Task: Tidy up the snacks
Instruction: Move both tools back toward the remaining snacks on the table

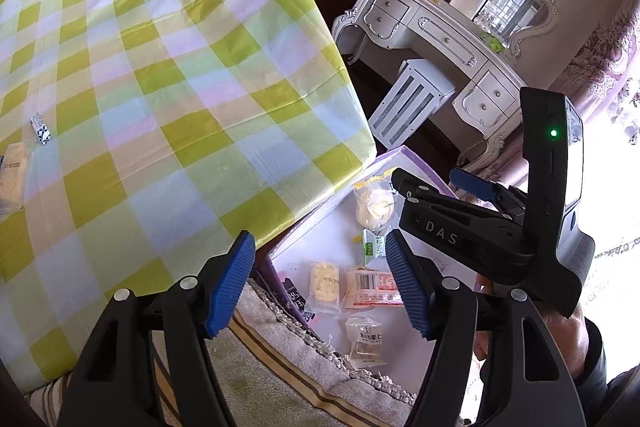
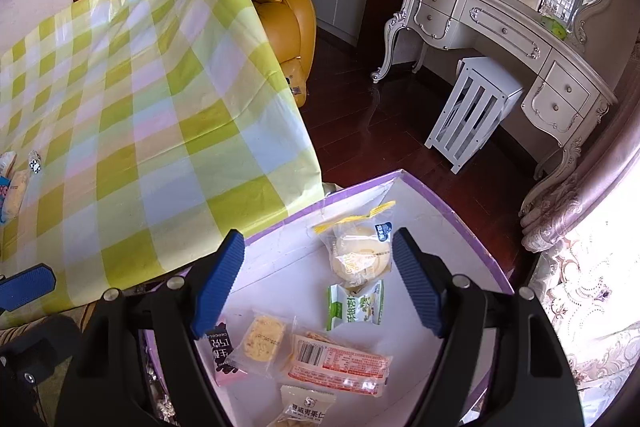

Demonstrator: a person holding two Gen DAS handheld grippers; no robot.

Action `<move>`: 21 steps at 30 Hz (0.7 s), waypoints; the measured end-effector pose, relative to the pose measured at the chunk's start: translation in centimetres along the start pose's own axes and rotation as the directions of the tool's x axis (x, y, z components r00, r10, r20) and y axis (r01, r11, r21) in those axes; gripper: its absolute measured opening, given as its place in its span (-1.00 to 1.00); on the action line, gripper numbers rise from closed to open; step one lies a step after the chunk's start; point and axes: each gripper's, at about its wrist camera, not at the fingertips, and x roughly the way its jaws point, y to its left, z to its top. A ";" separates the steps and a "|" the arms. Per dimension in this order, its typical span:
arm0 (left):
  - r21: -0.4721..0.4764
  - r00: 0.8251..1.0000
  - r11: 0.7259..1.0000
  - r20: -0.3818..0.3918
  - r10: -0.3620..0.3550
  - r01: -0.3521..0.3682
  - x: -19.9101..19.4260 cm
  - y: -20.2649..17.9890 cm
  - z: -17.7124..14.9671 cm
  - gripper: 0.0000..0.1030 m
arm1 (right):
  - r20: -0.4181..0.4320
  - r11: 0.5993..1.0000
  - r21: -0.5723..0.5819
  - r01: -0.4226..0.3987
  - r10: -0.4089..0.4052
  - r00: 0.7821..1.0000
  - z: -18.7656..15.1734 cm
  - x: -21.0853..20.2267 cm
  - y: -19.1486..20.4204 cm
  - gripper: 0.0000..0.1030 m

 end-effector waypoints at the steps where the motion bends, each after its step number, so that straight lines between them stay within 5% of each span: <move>1: -0.005 1.000 1.000 0.009 0.013 -0.013 -0.3 0.3 0.1 0.28 | -0.001 1.000 -0.004 -0.008 0.008 1.000 0.0 -0.1 0.3 0.48; 12: -0.173 0.978 0.974 0.122 0.170 -0.147 -4.7 7.7 0.3 0.27 | -0.026 0.986 -0.053 -0.156 0.155 0.988 0.3 -1.2 5.8 0.48; 21: -0.338 0.925 0.907 0.193 0.327 -0.250 -9.9 14.5 -1.2 0.27 | -0.032 0.956 -0.120 -0.269 0.267 0.963 0.6 -2.7 11.9 0.49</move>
